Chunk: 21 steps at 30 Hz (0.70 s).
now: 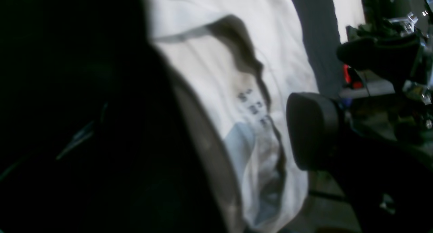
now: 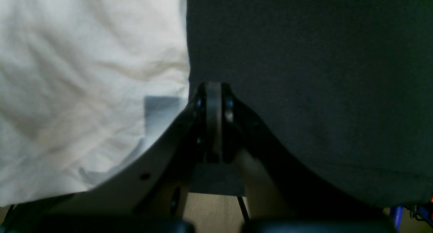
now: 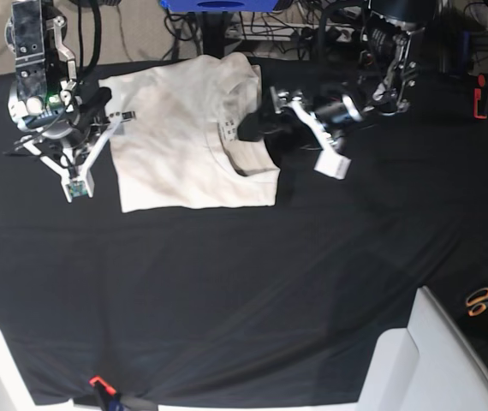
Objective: Fold the T-shirt properly
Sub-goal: 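Move the left gripper to the shirt's collar edge and grasp it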
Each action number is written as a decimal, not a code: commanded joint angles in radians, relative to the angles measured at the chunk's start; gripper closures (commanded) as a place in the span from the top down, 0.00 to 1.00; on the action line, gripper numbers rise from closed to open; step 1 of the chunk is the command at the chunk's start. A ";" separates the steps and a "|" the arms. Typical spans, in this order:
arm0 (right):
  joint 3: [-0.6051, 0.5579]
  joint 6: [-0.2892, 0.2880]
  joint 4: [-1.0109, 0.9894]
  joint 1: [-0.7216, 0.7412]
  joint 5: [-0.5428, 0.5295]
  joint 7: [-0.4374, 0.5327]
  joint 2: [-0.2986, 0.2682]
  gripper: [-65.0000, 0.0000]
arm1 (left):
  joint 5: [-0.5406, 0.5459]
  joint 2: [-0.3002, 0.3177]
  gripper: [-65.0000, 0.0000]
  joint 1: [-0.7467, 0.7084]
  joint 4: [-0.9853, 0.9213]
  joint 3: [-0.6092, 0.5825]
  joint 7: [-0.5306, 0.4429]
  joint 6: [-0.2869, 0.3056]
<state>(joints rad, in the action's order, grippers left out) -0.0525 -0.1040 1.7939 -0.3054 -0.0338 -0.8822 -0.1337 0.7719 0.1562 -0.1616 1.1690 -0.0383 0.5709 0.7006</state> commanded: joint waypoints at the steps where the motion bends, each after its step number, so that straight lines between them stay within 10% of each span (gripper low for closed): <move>1: 0.003 0.003 0.020 0.007 0.001 0.016 -0.004 0.00 | -0.012 -0.004 1.00 0.009 -0.004 -0.028 0.021 -0.002; 9: 0.010 0.003 0.017 0.007 0.001 0.016 -0.004 0.00 | -0.012 -0.060 0.98 0.079 -0.114 -0.078 0.016 -0.002; 12: 0.010 0.003 0.017 0.007 0.001 0.016 -0.004 0.00 | -0.012 -0.070 0.75 0.095 -0.125 -0.078 0.016 -0.002; 17: 0.010 0.003 0.016 0.007 0.001 0.016 -0.004 0.00 | -0.013 -0.070 0.06 0.110 -0.125 -0.079 0.016 -0.002; 21: 0.012 0.003 0.014 0.007 0.001 0.016 -0.004 0.00 | -0.013 -0.066 0.00 0.113 -0.099 -0.078 0.027 -0.002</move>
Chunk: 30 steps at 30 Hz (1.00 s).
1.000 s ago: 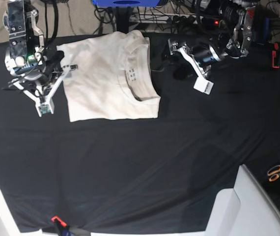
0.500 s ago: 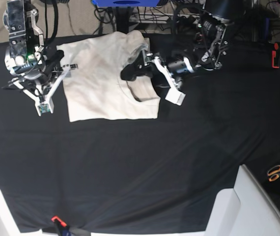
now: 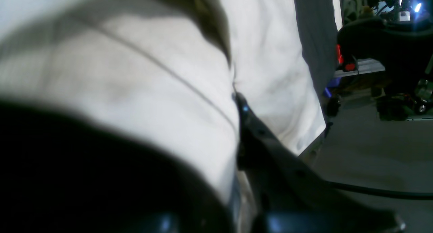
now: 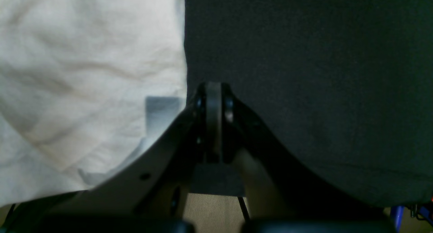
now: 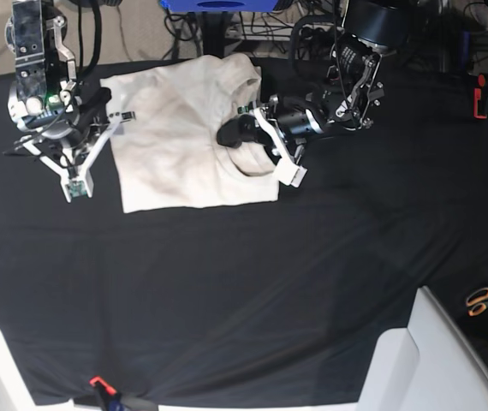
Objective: Fold the T-shirt properly
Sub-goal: 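Move the left gripper to the shirt's collar edge and grasp it, then lift and flip the folded shirt over with the left gripper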
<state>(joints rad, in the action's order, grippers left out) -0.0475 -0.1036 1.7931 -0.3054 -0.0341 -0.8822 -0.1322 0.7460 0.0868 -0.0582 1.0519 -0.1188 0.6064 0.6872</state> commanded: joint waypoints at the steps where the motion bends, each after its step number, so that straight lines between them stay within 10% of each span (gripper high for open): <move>1: 0.007 0.003 0.015 0.007 0.001 0.016 -0.005 0.00 | 0.013 0.008 0.00 0.013 0.041 -0.002 0.008 0.011; 11: 0.007 0.003 0.015 0.007 0.000 0.016 0.001 0.00 | 0.007 0.161 0.00 0.146 0.219 -0.180 0.269 -0.110; 30: 0.007 0.011 0.017 -0.027 0.000 0.018 0.003 0.00 | -0.566 0.239 0.00 0.590 0.090 -0.841 0.318 -0.106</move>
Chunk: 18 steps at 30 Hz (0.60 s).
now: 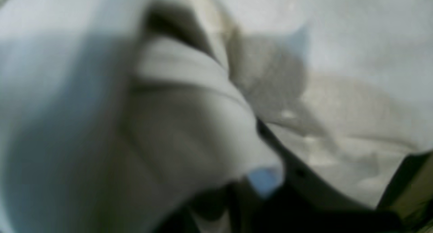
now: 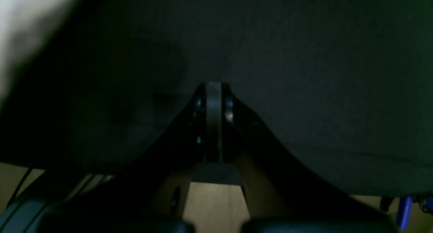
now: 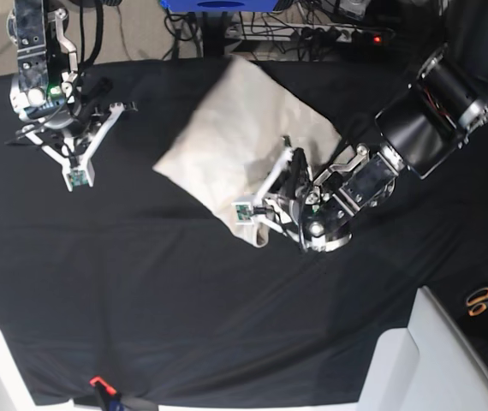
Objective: Fold the T-shirt properly
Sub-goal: 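Lift and flip the folded shirt over with the left gripper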
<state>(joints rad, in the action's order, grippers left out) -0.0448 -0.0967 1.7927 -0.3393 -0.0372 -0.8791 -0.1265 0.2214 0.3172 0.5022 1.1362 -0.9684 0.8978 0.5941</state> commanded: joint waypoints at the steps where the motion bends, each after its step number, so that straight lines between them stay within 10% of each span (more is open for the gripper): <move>1: 0.004 0.004 0.017 0.006 0.003 0.015 -0.003 0.00 | -0.057 0.006 0.00 0.046 0.006 -0.005 0.025 -0.013; 18: 0.004 0.004 0.015 0.010 0.006 0.015 0.024 0.00 | -0.316 -0.181 0.00 0.074 0.006 -0.024 -0.026 -0.013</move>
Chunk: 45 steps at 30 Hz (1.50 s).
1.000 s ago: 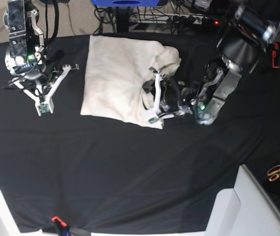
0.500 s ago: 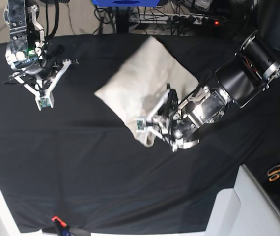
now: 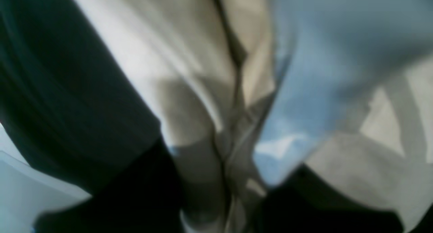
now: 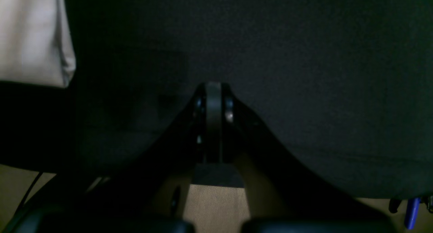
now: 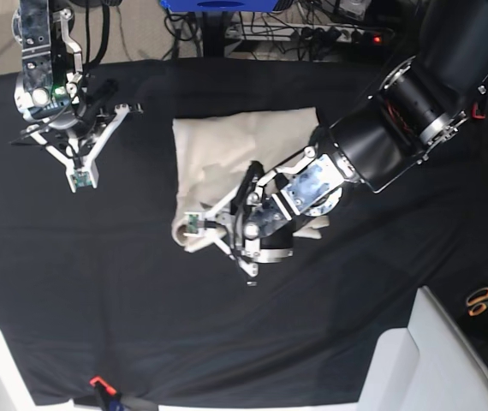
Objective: Fold the T-shirt properly
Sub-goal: 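Lift and flip the folded shirt over with the left gripper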
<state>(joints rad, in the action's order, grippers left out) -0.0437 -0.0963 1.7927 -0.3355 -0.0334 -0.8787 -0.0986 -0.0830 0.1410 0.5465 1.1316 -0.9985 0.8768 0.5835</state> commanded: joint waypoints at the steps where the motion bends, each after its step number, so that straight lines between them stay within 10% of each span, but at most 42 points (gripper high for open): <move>1: 0.003 0.003 0.015 0.006 0.002 0.014 -0.003 0.00 | -0.013 -0.011 0.00 0.030 0.011 0.007 -0.006 -0.003; 45: 0.003 0.003 -0.034 0.009 0.002 0.059 -0.005 0.00 | -0.070 -0.094 0.00 0.099 -0.215 0.010 -0.169 -0.006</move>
<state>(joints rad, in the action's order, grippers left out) -0.0429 -0.0963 1.7451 -0.3305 -0.0338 -0.8371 -0.0986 -0.1421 0.0555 0.6098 0.9058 -0.9924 0.7105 0.5831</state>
